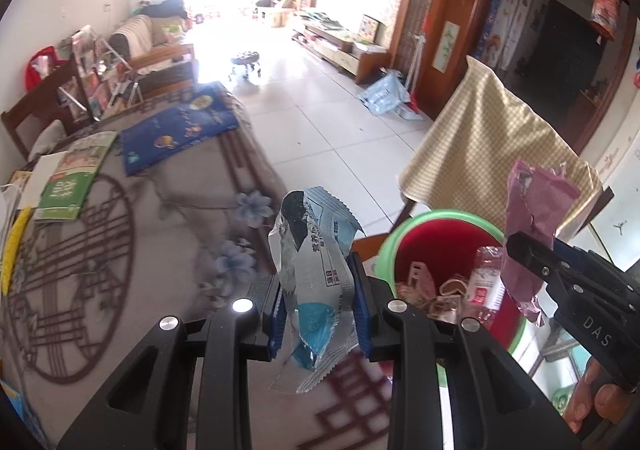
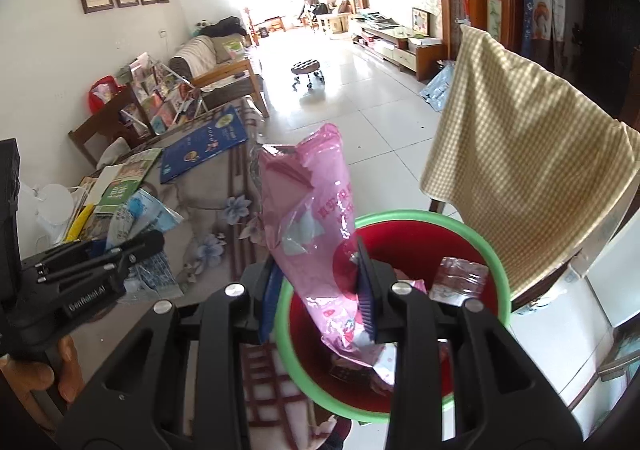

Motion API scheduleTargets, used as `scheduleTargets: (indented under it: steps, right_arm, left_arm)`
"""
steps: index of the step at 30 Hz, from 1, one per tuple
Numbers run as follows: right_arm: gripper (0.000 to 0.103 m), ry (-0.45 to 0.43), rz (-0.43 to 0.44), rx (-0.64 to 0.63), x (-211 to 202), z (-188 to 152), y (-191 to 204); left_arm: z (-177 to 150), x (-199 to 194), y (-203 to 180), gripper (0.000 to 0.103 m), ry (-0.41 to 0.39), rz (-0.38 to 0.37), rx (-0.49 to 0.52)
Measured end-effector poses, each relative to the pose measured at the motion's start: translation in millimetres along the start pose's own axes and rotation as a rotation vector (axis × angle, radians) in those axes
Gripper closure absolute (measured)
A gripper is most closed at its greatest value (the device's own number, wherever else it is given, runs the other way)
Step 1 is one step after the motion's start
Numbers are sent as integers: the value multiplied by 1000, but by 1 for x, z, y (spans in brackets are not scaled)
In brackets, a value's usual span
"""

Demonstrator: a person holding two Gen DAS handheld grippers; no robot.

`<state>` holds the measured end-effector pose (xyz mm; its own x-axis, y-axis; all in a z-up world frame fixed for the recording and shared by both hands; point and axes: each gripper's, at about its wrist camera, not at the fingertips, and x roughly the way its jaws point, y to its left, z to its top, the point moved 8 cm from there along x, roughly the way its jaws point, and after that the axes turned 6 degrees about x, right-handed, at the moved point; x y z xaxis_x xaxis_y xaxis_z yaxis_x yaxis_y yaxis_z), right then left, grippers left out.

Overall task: Collect trash
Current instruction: 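Carry both wrappers over the red bucket and open both grippers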

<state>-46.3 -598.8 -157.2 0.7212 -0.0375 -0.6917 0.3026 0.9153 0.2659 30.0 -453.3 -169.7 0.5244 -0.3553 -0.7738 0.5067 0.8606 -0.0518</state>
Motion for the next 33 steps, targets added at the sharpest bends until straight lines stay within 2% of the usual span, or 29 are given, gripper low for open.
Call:
scheduleTargets:
  steps: [4,11,15,16,17,18,19,20,24,26,31,33]
  right_arm:
    - [70,1,-11,60,-2,1,-24]
    - [69,24,-79,152,-6,-6,-76]
    - [69,47,-93,181,-2,-14,-88]
    - [66,58,-92,184,0,-17,-90]
    - [63,70,-90,186,2,-19,-91]
    - [54,77,-95,190,3,-21,-94]
    - [48,77,-103,197,3,-23,-96]
    - [47,76,-105,200,3,-25,-98]
    - [35,78,-117,180,1,-26,-99]
    - [34,50,-116,180,-5,-22,-97]
    - [9,-127,-109,100,-32,8,-70]
    - [5,-218,-108,50,-46,20,-52]
  left_arm:
    - [0,15,-25,77,38,-54,26]
    - [5,42,-66,77,86,-131,74]
    - [8,53,-88,75,102,-179,97]
    - [8,56,-95,75,108,-190,113]
    - [9,57,-99,68,111,-195,127]
    - [9,58,-102,43,107,-185,142]
    - [9,56,-103,30,95,-179,145]
    - [12,52,-102,18,60,-169,142]
    - [20,45,-99,14,8,-139,169]
    - [26,38,-94,11,-24,-109,174]
    - [55,-7,-66,8,-204,-21,148]
    - [69,-33,-49,8,-292,28,136]
